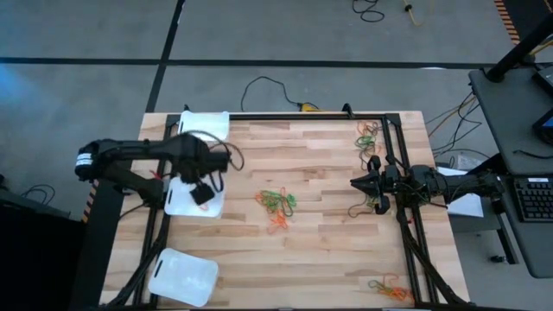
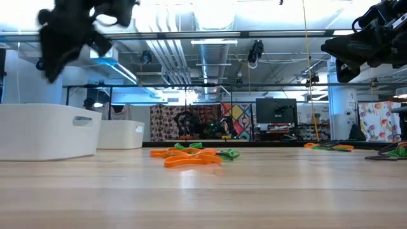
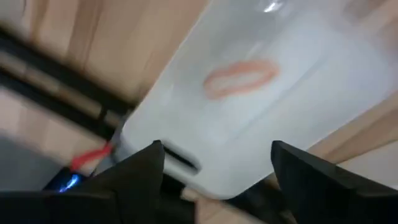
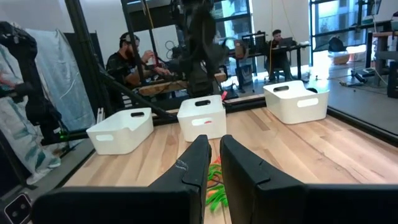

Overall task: Sort rubber bands into baskets
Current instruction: Put the orange rubber band into the middle white bin

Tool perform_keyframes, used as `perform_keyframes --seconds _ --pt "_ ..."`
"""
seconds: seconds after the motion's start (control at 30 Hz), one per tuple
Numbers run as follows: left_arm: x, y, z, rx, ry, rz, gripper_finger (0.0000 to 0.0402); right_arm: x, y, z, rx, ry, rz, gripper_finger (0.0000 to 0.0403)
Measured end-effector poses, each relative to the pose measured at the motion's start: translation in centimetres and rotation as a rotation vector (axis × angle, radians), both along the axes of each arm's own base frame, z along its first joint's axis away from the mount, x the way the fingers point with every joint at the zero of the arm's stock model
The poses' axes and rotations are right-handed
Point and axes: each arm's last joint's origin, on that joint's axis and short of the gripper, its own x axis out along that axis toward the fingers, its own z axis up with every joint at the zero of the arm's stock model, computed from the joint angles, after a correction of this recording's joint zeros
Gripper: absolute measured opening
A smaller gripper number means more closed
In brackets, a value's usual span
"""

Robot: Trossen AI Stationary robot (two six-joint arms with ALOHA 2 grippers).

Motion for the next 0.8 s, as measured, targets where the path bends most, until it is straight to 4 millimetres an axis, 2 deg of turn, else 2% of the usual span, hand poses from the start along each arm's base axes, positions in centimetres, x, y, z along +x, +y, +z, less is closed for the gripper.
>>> perform_keyframes --seconds 0.13,0.27,0.33,0.47,0.7,0.8 --pt "1.9 0.9 2.3 -0.061 -0.203 0.017 0.029 0.0 0.0 0.0 0.0 0.0 0.0 0.0034" --pt "4.7 1.7 3.3 0.018 -0.377 -0.06 0.0286 0.0 0.0 0.0 0.0 0.002 0.0 0.0034" --pt "6.3 2.0 2.9 0.028 -0.46 -0.107 0.0284 0.0 0.0 0.0 0.0 0.001 0.001 0.0034" --pt "9.7 1.9 0.8 -0.068 -0.572 -0.154 0.0279 0.0 0.0 0.0 0.0 0.0 0.0 0.0034" --pt "14.7 3.1 -5.1 -0.056 -0.551 -0.234 0.0259 0.0 0.0 0.0 0.0 0.0 0.0 0.0034" --pt "16.1 3.8 -7.5 -0.061 -0.516 -0.282 0.0246 0.0 0.0 0.0 0.0 0.0 0.0 0.0034"
